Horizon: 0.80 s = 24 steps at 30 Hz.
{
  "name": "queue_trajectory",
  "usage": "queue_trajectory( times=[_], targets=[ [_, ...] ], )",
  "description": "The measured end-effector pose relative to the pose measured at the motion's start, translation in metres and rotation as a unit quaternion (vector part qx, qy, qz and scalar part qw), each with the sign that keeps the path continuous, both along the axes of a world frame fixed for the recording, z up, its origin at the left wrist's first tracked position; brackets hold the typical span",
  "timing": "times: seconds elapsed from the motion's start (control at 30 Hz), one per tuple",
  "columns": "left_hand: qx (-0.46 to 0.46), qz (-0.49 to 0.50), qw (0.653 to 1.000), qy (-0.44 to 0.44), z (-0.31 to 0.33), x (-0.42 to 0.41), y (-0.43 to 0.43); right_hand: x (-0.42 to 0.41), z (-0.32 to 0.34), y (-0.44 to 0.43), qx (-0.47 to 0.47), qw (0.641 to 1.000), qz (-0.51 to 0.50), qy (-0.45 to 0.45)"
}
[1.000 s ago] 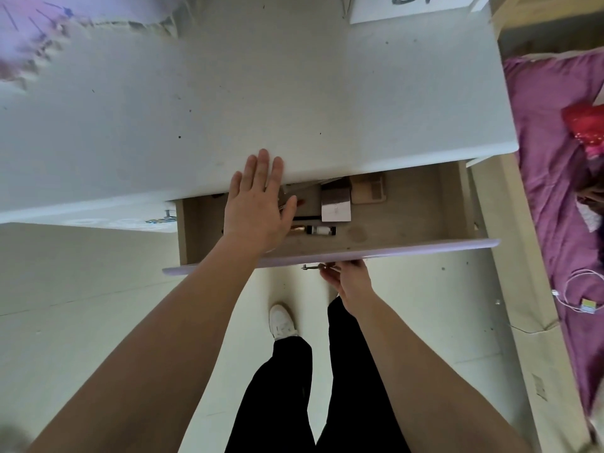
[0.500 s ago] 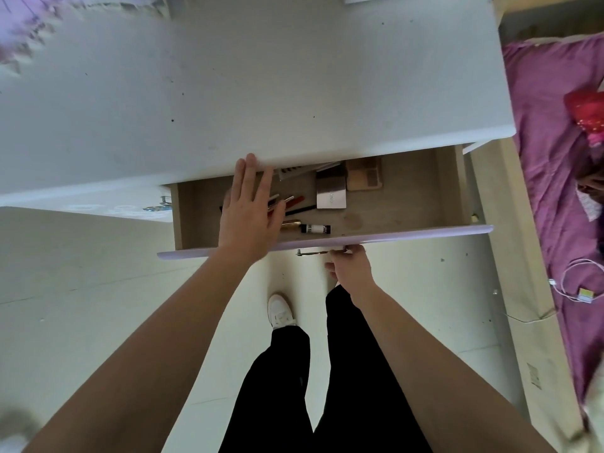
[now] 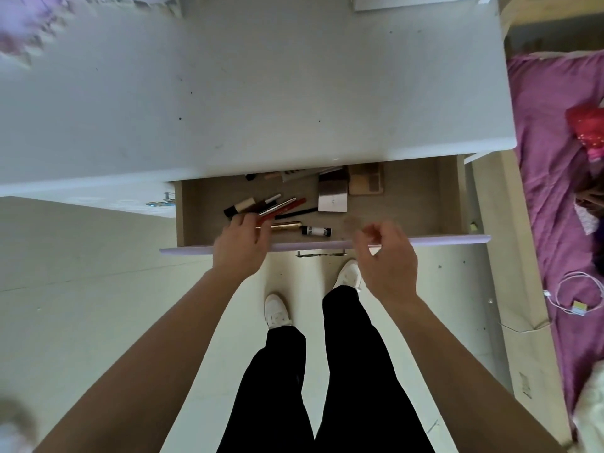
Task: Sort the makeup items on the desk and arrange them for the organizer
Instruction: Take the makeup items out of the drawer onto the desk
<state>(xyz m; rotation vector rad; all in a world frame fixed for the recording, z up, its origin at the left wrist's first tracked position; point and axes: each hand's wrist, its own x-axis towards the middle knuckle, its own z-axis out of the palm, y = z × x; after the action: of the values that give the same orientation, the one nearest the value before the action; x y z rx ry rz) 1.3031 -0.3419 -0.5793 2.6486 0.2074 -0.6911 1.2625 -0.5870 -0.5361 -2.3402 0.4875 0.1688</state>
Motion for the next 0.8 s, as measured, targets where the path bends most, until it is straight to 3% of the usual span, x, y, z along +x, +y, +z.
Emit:
queue_trajectory(
  times=[0.07,0.2,0.27,0.43,0.63,0.8],
  targets=[
    [-0.016,0.041,0.998,0.043,-0.003,0.014,0.003,0.030,-0.007,0.003,0.001,1.000,0.027,0.002],
    [0.007,0.036,0.992,0.123,-0.011,0.041,0.012,0.090,-0.048,0.003,-0.055,0.976,0.073,0.200],
    [0.035,0.006,0.991,0.130,-0.017,0.050,0.016,0.109,-0.068,0.005,-0.106,0.960,0.095,0.239],
    [0.122,-0.076,0.982,0.124,-0.034,0.064,0.023,0.124,-0.101,0.009,-0.162,0.947,0.097,0.259],
    [0.116,-0.088,0.977,0.156,-0.060,0.065,0.016,0.122,-0.119,-0.015,-0.160,0.956,0.076,0.235],
    [0.089,-0.089,0.976,0.179,-0.068,0.066,0.008,0.126,-0.110,-0.032,-0.049,0.970,-0.053,0.231]
  ],
)
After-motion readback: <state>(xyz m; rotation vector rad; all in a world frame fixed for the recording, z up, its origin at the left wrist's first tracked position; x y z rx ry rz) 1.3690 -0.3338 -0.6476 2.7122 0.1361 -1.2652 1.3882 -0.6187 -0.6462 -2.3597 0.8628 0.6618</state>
